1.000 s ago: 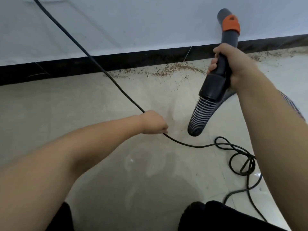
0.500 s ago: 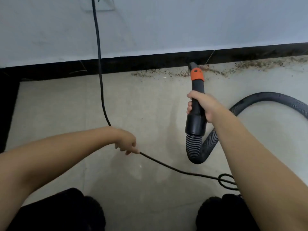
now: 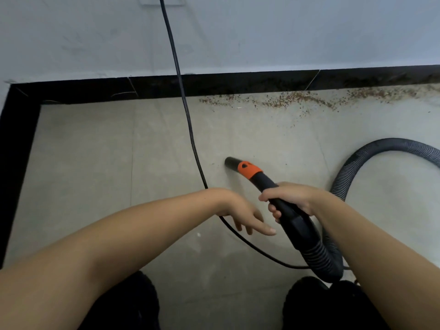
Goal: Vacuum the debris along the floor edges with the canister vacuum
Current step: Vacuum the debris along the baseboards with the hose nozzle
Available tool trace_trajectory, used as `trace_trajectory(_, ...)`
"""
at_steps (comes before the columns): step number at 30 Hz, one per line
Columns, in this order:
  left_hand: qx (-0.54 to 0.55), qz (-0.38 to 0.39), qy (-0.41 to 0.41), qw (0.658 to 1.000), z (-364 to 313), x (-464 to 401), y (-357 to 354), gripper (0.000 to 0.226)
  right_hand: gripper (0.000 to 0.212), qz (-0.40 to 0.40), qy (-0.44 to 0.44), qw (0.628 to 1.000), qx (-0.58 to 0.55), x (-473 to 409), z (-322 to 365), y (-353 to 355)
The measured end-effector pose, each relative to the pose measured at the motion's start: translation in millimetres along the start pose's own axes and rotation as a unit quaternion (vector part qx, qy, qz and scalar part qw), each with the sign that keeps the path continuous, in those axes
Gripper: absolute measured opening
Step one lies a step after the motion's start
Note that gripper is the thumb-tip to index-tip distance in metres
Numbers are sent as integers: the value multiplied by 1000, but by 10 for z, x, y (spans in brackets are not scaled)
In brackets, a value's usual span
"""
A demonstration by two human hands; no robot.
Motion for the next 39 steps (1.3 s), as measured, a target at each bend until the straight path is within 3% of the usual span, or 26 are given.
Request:
trace_trajectory(4,47,-12,-39,998,-110,3,-137,65,12,22,31,998,50,-58,10,-257)
trace_trajectory(10,137,-8,-17,990,50,99,-88,67,13,-6,37,998,59,-44,28,-249)
trace_trajectory(19,5,-1,12,1000,-132,-92,-107,66,18,-136,-38,971,-194,122,-422,744)
trace_trajectory(28,45,-15,15,999,-161,-147,-77,73,18,-87,-21,963,-256,-125,-16,431)
trace_trajectory(31,114,-10,-37,993,-195,-124,-61,57,17,-81,7,953,-291,-302,363,222)
trace_trajectory(33,230,-38,-40,972,-116,-91,24,43,17,-79,24,951,-299,-410,610,127)
trace_trajectory(36,414,-113,-31,903,70,-104,220,8,17,-80,41,940,-329,-538,901,86)
trace_trajectory(39,500,-187,-31,845,130,-169,297,12,15,-72,58,952,-293,-630,1099,27)
Point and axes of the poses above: each hand's wrist, its own x-axis away from the middle knuckle, its own y-axis out of the back of the hand, z = x × y, the point moved 7 cm from there along -x, towards the middle knuckle, and after that the axes turned 12 degrees about -z, right-handed, at the moved point
